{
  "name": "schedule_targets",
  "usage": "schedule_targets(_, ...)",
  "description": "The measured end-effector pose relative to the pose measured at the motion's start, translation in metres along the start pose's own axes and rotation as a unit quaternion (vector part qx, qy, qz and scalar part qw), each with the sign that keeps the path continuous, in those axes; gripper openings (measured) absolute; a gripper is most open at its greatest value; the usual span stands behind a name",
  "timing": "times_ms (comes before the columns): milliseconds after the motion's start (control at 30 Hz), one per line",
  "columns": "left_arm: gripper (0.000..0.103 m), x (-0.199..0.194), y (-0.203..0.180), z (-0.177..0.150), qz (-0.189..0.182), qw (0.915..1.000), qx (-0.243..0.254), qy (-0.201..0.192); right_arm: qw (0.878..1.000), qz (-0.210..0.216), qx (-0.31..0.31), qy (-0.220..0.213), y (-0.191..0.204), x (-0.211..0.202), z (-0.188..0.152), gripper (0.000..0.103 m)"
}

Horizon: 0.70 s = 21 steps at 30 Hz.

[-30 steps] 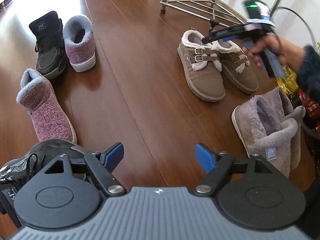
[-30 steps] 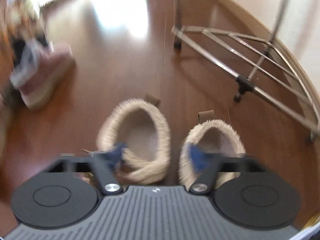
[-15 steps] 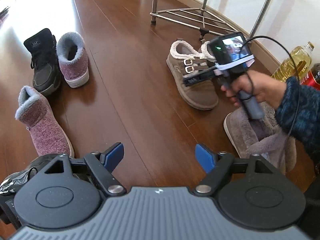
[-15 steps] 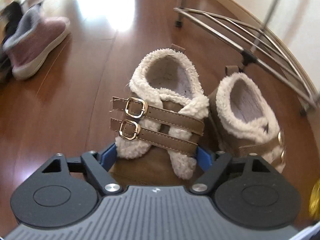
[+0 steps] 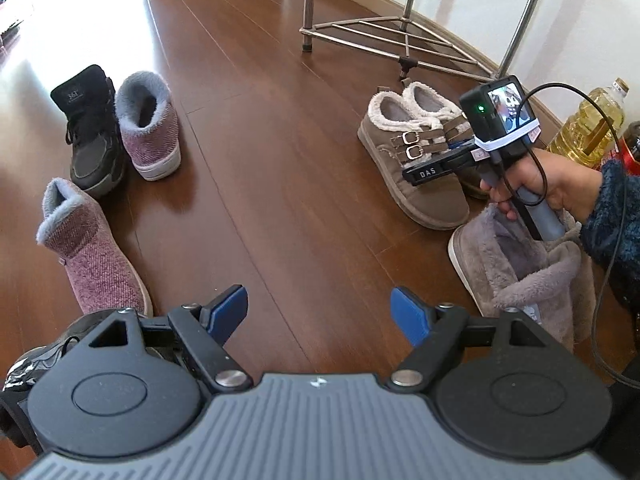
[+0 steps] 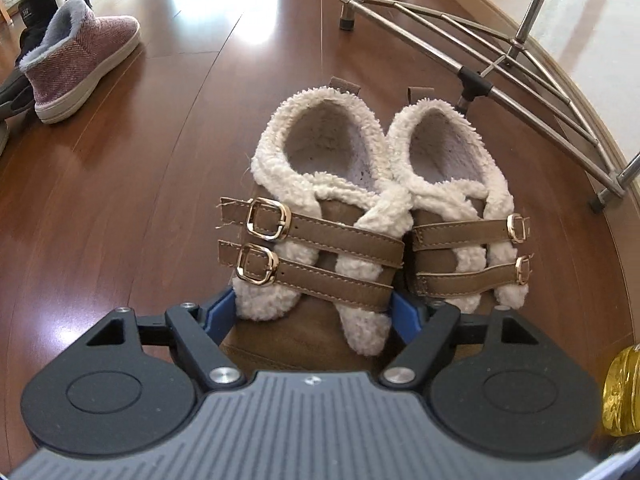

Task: Organize scattered shoes
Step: 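Set the second tan boot beside the first and open the right gripper, then move the right gripper to a pink knit boot and grasp its collar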

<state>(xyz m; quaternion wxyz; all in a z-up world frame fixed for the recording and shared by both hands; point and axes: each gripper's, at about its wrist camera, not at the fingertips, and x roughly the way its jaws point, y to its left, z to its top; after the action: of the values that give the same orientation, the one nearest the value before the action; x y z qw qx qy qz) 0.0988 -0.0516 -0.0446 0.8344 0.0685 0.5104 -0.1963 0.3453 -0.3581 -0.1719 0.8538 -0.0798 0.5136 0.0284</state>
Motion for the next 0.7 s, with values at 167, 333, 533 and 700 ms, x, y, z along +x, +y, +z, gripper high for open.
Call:
schedule_targets(167, 0.08, 0.001, 0.011, -0.002, 0.007, 0.9996, -0.025, 0.011, 0.999, -0.022, 0.027, -0.008, -0.006, 0.005, 0.005, 0.075)
schedule_targets(333, 0.08, -0.003, 0.025, -0.005, 0.014, 0.9984, -0.051, 0.017, 0.999, -0.017, 0.045, -0.001, -0.009, 0.007, 0.007, 0.083)
schedule_targets(533, 0.08, -0.019, 0.046, -0.014, 0.034, 0.9965, -0.073, 0.022, 0.997, 0.0, 0.046, -0.06, -0.006, -0.051, -0.001, 0.093)
schedule_targets(700, 0.08, -0.041, 0.066, -0.027, 0.051, 0.9945, -0.091, 0.012, 0.988, 0.078, -0.048, -0.121, 0.013, -0.097, -0.015, 0.093)
